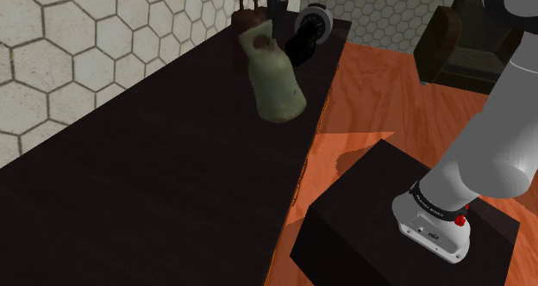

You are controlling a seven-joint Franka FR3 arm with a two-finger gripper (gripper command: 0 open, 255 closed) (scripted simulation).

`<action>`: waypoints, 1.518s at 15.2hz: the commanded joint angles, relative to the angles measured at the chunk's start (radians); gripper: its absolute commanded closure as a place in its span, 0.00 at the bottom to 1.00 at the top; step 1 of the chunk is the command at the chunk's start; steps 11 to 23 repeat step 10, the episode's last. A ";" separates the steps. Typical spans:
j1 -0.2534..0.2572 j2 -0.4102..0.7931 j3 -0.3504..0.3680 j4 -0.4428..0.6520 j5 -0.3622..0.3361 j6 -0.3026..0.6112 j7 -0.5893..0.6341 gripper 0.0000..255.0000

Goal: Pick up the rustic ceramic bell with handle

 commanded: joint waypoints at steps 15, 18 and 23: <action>-0.001 0.060 0.000 0.214 0.001 -0.150 0.014 1.00; -0.001 0.060 0.000 0.214 0.001 -0.150 0.014 1.00; -0.001 0.060 0.000 0.214 0.001 -0.150 0.014 1.00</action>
